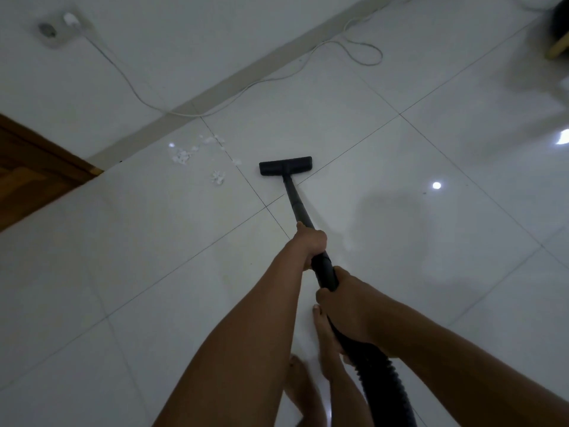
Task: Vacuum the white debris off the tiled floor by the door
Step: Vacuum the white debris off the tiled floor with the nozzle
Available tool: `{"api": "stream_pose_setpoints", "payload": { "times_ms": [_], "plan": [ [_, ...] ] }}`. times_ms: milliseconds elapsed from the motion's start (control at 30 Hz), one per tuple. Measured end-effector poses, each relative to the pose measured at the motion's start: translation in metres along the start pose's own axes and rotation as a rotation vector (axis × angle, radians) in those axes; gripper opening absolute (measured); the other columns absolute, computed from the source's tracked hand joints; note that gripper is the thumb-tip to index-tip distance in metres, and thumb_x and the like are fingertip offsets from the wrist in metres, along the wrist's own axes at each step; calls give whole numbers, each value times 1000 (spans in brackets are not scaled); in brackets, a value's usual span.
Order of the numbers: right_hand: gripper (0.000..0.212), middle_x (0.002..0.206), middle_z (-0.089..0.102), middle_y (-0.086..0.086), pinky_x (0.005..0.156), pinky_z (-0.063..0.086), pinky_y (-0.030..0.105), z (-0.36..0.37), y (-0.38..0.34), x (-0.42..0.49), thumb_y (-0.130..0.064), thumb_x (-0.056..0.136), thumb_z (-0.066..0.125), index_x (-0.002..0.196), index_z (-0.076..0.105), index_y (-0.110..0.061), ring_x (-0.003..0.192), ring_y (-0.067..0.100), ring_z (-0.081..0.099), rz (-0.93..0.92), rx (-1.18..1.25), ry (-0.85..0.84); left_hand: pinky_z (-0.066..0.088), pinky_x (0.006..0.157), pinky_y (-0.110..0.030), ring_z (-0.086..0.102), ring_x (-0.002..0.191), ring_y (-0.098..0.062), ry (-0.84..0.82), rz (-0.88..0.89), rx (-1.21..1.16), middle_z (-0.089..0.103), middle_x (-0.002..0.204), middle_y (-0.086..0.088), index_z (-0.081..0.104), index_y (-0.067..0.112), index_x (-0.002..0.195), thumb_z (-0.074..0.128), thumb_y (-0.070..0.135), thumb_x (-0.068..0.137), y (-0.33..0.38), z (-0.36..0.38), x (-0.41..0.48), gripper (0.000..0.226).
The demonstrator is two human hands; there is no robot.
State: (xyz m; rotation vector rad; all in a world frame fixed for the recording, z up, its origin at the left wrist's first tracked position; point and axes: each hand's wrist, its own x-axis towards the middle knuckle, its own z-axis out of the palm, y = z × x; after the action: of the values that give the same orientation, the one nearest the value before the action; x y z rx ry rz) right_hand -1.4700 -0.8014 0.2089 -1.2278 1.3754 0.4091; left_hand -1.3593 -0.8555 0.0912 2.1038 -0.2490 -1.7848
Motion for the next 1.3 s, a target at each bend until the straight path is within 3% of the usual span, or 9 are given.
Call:
{"api": "stream_pose_setpoints", "payload": {
  "times_ms": [100, 267, 400, 567, 667, 833, 933, 1133, 1300],
  "plan": [
    [46, 91, 58, 0, 56, 39, 22, 22, 15, -16, -27, 104, 44, 148, 35, -19, 69, 9, 57, -36, -120, 15, 48, 54, -31, 53, 77, -21, -2, -7, -30, 49, 130, -15, -7, 29, 161, 38, 12, 103, -26, -2, -17, 74],
    [44, 89, 54, -1, 57, 37, 21, 41, 29, -41, -27, 105, 45, 147, 36, -20, 68, 8, 51, -44, -193, 2, 48, 53, -31, 51, 77, -21, 13, -16, -88, 45, 141, -15, -10, 28, 160, 38, 13, 104, -58, -4, -39, 75],
    [45, 86, 53, 3, 73, 50, 31, 45, 36, -53, -23, 105, 45, 148, 33, -20, 65, 13, 53, -24, -160, -63, 49, 54, -31, 53, 77, -21, 29, -31, -131, 47, 141, -16, -10, 29, 160, 38, 15, 105, -73, -1, -45, 75],
    [46, 85, 53, 3, 67, 48, 29, 44, 55, -60, -22, 104, 45, 148, 33, -15, 65, 13, 53, -47, -180, -128, 54, 76, -36, 53, 77, -23, 75, -68, -161, 46, 141, -16, -9, 28, 161, 38, 13, 104, -94, 10, -54, 75],
    [49, 90, 54, 7, 76, 53, 36, 42, 73, -66, -22, 104, 44, 150, 30, -15, 74, 19, 58, -38, -165, -178, 55, 77, -36, 55, 80, -23, 100, -74, -199, 49, 137, -17, -6, 27, 161, 39, 11, 103, -109, 23, -62, 75],
    [51, 104, 57, 11, 93, 57, 43, 38, 108, -76, -23, 103, 46, 151, 29, -17, 85, 25, 60, -50, -165, -208, 52, 65, -35, 59, 99, -28, 124, -84, -225, 46, 143, -16, -5, 28, 161, 39, 13, 104, -130, 52, -78, 74],
    [55, 106, 55, 10, 97, 54, 42, 32, 127, -73, -22, 103, 49, 153, 26, -19, 87, 24, 58, -75, -169, -224, 52, 69, -36, 56, 116, -33, 129, -89, -227, 44, 147, -16, -7, 29, 161, 38, 14, 104, -139, 66, -79, 74],
    [59, 86, 54, -1, 76, 56, 28, 26, 134, -60, -29, 105, 50, 156, 21, -23, 62, 7, 53, -92, -125, -281, 51, 66, -35, 57, 102, -29, 165, -88, -251, 46, 145, -16, -6, 31, 161, 38, 13, 103, -146, 69, -59, 74],
    [57, 103, 60, 15, 39, 46, 20, 29, 112, -30, -24, 105, 46, 155, 20, -31, 44, 14, 57, -71, -162, -294, 51, 65, -34, 56, 85, -23, 193, -78, -259, 48, 140, -13, -7, 31, 161, 37, 13, 103, -132, 46, -35, 74]
  ]
}}
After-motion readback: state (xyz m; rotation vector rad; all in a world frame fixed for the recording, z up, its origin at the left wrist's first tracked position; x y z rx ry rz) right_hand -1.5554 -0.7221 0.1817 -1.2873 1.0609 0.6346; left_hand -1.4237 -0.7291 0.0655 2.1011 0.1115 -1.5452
